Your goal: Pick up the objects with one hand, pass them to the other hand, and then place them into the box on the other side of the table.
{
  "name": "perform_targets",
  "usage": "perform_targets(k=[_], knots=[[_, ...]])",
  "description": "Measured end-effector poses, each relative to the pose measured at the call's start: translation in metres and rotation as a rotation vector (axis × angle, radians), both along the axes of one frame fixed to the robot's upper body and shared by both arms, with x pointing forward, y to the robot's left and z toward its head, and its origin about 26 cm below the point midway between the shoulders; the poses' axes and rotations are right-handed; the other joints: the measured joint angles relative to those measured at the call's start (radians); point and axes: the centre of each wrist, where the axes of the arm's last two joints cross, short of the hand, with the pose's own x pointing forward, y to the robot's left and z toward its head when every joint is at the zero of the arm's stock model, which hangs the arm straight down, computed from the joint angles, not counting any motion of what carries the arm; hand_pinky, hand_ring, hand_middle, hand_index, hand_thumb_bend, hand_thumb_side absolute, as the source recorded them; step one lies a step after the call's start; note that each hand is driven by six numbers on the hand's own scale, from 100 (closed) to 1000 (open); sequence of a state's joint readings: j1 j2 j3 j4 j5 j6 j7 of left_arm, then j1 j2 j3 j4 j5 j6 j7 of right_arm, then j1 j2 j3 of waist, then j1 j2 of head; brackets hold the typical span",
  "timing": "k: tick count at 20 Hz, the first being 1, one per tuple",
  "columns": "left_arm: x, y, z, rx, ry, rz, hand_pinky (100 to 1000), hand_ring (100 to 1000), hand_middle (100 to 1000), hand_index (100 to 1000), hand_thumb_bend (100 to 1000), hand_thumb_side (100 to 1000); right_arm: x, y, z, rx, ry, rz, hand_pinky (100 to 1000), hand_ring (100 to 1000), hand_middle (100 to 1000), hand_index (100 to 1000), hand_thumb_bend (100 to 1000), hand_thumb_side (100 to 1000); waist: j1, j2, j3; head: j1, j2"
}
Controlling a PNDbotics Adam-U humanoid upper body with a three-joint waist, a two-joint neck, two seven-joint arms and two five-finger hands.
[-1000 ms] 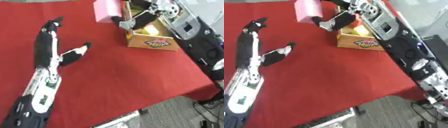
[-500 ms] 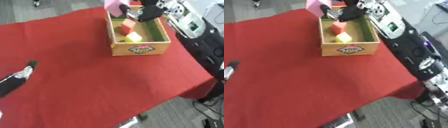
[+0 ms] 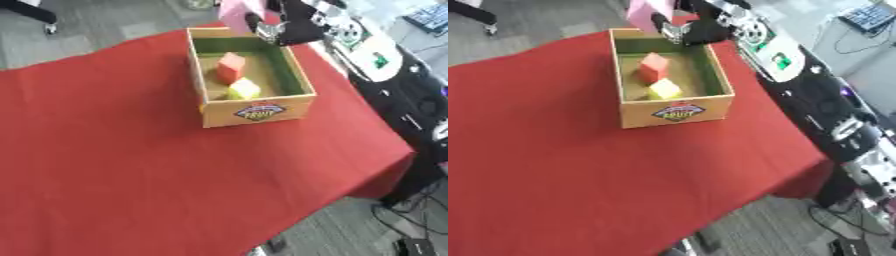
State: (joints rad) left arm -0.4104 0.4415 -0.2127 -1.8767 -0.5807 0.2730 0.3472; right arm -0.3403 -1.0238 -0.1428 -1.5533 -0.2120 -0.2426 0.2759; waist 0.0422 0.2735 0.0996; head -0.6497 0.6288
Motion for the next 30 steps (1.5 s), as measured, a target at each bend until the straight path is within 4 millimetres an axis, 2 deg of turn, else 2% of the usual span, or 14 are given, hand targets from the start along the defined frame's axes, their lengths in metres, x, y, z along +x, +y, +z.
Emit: perform_targets(k=[4, 8, 9, 10, 11, 12, 15, 16, 17, 18, 20, 21, 23, 30], knots=[[-0.015, 0.019, 0.002, -0.059, -0.036, 0.051, 791, 756, 671, 853, 601, 473, 0.0, -0.019, -0.015, -0.034, 0.019, -0.054, 877, 952, 550, 723, 100, 213, 0.0, 0.004, 0.006, -0.013, -0.008], [-0.022, 0.026, 0.003, -0.11, -0.06, 0.072, 790, 755, 669, 851, 590, 473, 0.0, -0.028, -0.022, -0.087, 0.019, -0.055, 894, 999, 617, 782, 100, 194, 0.0, 0.006, 0.012, -0.019, -0.008], [-0.022, 0.027, 0.003, -0.117, -0.063, 0.075, 790, 755, 670, 851, 589, 476, 0.0, -0.03, -0.024, -0.103, 0.021, -0.049, 911, 1000, 704, 845, 100, 187, -0.001, 0.006, 0.012, -0.019, -0.008], [-0.023, 0.027, 0.003, -0.122, -0.067, 0.077, 790, 756, 670, 851, 589, 476, -0.001, -0.031, -0.025, -0.12, 0.025, -0.041, 922, 1000, 752, 885, 100, 180, -0.002, 0.006, 0.012, -0.019, -0.008], [-0.023, 0.028, 0.003, -0.126, -0.068, 0.079, 790, 756, 670, 851, 589, 475, -0.001, -0.032, -0.027, -0.139, 0.027, -0.033, 942, 1000, 822, 944, 100, 199, -0.004, 0.006, 0.012, -0.019, -0.008], [-0.023, 0.028, 0.002, -0.128, -0.068, 0.081, 791, 756, 670, 850, 588, 475, -0.001, -0.033, -0.027, -0.159, 0.029, -0.023, 966, 1000, 885, 986, 100, 261, -0.005, 0.006, 0.012, -0.019, -0.008], [-0.024, 0.029, 0.002, -0.132, -0.072, 0.089, 791, 756, 670, 850, 591, 473, -0.001, -0.037, -0.031, -0.218, 0.043, -0.01, 1000, 1000, 937, 1000, 100, 290, -0.007, 0.006, 0.014, -0.017, -0.007], [-0.024, 0.03, 0.002, -0.133, -0.074, 0.091, 791, 756, 670, 850, 592, 472, -0.002, -0.038, -0.032, -0.239, 0.048, -0.01, 1000, 1000, 938, 1000, 100, 281, -0.007, 0.006, 0.014, -0.016, -0.007], [-0.024, 0.03, 0.002, -0.134, -0.076, 0.092, 791, 757, 671, 850, 594, 471, -0.002, -0.038, -0.033, -0.259, 0.051, -0.009, 1000, 1000, 948, 1000, 100, 152, -0.007, 0.006, 0.014, -0.015, -0.007], [-0.024, 0.03, 0.002, -0.134, -0.076, 0.094, 792, 757, 671, 850, 595, 471, -0.002, -0.039, -0.033, -0.279, 0.055, -0.008, 1000, 1000, 953, 1000, 100, 100, -0.007, 0.006, 0.015, -0.014, -0.006], [-0.024, 0.031, 0.0, -0.135, -0.072, 0.098, 791, 758, 672, 851, 595, 471, -0.002, -0.04, -0.034, -0.312, 0.063, -0.002, 1000, 1000, 969, 1000, 100, 121, -0.007, 0.007, 0.016, -0.013, -0.006], [-0.024, 0.031, 0.0, -0.135, -0.071, 0.1, 790, 758, 672, 852, 596, 467, -0.002, -0.04, -0.034, -0.323, 0.068, 0.002, 1000, 1000, 974, 1000, 100, 249, -0.007, 0.007, 0.017, -0.012, -0.006], [-0.024, 0.031, 0.0, -0.136, -0.072, 0.105, 789, 758, 672, 852, 596, 466, -0.002, -0.042, -0.034, -0.333, 0.072, -0.002, 1000, 1000, 969, 1000, 100, 277, -0.007, 0.007, 0.016, -0.011, -0.002], [-0.025, 0.031, -0.001, -0.132, -0.07, 0.116, 780, 758, 673, 852, 568, 470, -0.004, -0.044, -0.032, -0.291, 0.071, -0.022, 1000, 1000, 957, 1000, 100, 202, -0.009, 0.007, 0.011, 0.004, 0.006]])
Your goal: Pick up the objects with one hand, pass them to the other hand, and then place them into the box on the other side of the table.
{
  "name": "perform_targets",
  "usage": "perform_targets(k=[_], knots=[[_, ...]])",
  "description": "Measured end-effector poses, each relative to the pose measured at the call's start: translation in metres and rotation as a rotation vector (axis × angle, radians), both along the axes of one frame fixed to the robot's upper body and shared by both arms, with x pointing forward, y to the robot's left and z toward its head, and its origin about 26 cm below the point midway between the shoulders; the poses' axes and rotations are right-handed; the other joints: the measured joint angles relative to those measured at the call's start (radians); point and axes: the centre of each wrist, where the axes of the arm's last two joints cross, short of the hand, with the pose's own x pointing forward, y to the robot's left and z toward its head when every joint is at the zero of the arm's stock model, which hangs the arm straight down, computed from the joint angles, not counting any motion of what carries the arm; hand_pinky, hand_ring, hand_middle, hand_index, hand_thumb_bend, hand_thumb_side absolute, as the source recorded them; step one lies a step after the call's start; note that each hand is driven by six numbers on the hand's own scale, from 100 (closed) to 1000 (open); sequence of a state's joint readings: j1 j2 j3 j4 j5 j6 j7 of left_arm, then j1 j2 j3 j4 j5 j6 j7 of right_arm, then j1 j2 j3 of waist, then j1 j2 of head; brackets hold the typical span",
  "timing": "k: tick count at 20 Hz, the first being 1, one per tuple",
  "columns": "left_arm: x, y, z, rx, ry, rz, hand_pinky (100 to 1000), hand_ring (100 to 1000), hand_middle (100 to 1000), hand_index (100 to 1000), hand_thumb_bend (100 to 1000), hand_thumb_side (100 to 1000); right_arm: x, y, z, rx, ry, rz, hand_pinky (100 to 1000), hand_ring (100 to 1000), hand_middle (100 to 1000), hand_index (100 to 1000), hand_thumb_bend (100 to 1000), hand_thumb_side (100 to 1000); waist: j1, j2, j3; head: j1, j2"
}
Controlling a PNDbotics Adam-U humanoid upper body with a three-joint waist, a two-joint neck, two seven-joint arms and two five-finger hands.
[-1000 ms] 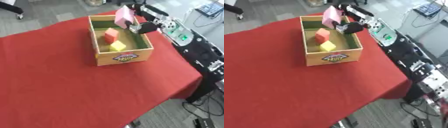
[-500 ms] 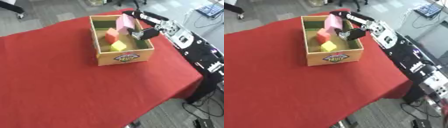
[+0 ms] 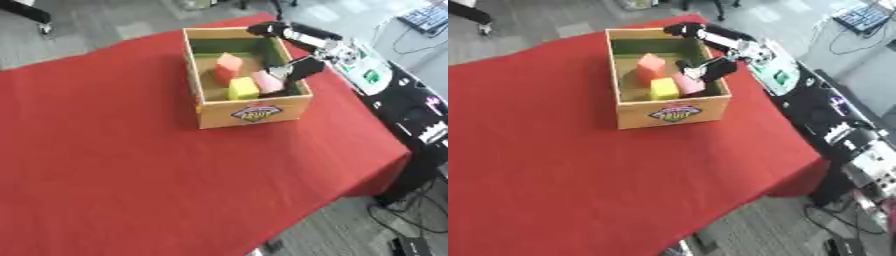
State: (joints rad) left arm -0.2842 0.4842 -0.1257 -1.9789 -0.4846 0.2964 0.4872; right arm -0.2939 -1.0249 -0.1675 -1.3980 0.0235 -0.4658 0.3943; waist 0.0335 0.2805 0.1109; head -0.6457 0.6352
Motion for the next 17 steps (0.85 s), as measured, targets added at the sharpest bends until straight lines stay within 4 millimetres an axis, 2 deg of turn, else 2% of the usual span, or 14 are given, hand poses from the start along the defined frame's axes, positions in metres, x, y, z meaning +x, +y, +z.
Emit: perform_targets(k=[7, 8, 9, 11, 12, 17], knots=[[0.0, 0.0, -0.001, 0.005, -0.004, 0.008, 781, 759, 673, 852, 550, 468, -0.004, 0.001, 0.007, 0.104, -0.026, 0.019, 1000, 1000, 952, 1000, 100, 114, -0.004, 0.0, -0.006, 0.019, 0.005], [0.0, 0.0, -0.001, 0.006, -0.005, 0.009, 781, 759, 673, 852, 550, 467, -0.005, 0.002, 0.01, 0.129, -0.041, 0.028, 1000, 1000, 950, 1000, 100, 153, -0.004, 0.0, -0.008, 0.023, 0.005], [0.0, 0.001, -0.001, 0.006, -0.006, 0.011, 781, 759, 673, 852, 548, 467, -0.006, 0.004, 0.013, 0.159, -0.057, 0.041, 1000, 1000, 947, 1000, 100, 352, -0.004, 0.0, -0.008, 0.028, 0.006], [-0.001, 0.002, -0.002, 0.007, -0.007, 0.019, 781, 759, 673, 852, 545, 466, -0.009, 0.01, 0.019, 0.234, -0.087, 0.083, 1000, 1000, 950, 1000, 100, 507, -0.004, 0.0, -0.012, 0.043, 0.011], [-0.001, 0.002, -0.002, 0.008, -0.008, 0.022, 781, 759, 673, 852, 544, 465, -0.01, 0.013, 0.022, 0.28, -0.101, 0.112, 1000, 1000, 951, 1000, 100, 451, -0.004, 0.0, -0.014, 0.053, 0.013], [-0.002, 0.005, -0.004, 0.01, -0.009, 0.04, 781, 759, 672, 851, 534, 465, -0.024, 0.028, 0.035, 0.54, -0.157, 0.286, 1000, 1000, 965, 1000, 100, 470, -0.004, -0.001, -0.026, 0.116, 0.013]])
